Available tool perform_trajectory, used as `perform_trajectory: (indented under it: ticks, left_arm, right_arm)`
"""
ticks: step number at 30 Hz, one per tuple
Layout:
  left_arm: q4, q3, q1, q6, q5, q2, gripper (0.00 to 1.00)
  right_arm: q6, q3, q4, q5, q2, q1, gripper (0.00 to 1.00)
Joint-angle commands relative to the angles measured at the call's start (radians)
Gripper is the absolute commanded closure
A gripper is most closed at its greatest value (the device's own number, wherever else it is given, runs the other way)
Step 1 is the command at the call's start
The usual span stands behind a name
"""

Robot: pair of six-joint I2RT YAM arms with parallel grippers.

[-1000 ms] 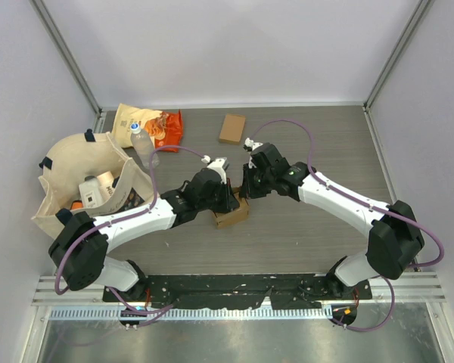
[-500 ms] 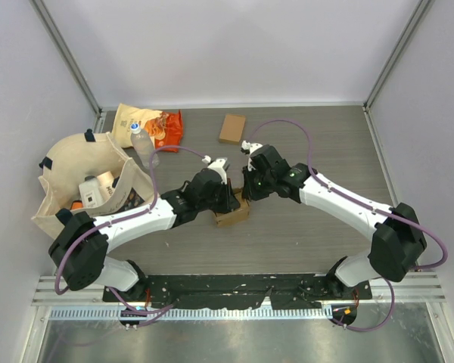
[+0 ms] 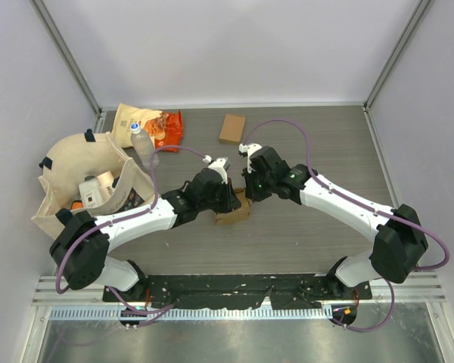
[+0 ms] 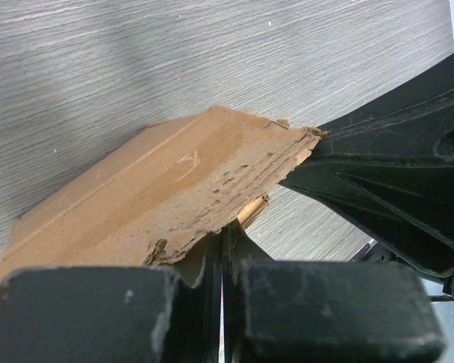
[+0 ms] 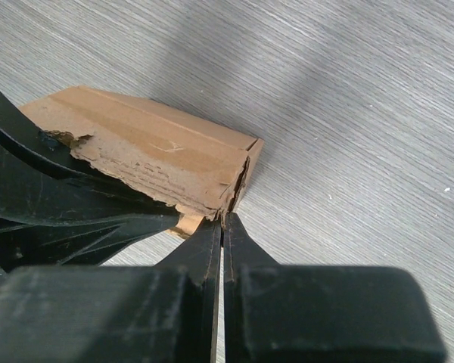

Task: Fold the paper box

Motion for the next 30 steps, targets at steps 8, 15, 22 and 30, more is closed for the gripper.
perform_trajectory:
  ticks: [8,15,22,30]
  left_arm:
    - [-0.078,-0.01,-0.001,0.015,-0.009,0.028,1.0]
    - [-0.073,-0.013,-0.001,0.012,-0.005,0.031,1.0]
    - [-0.07,-0.014,-0.001,0.009,-0.006,0.033,1.0]
    - [-0.066,-0.011,-0.001,0.007,0.0,0.033,1.0]
  right_arm:
    - [-0.072,0.031,-0.023,0.139,-0.032,0.019,0.99]
    - [-0.091,0.035,-0.029,0.172,-0.033,0.024,0.99]
    - [-0.101,0.057,-0.038,0.176,-0.029,0.027,0.99]
    - [-0.005,0.038,-0.017,0.146,-0.026,0.035,0.99]
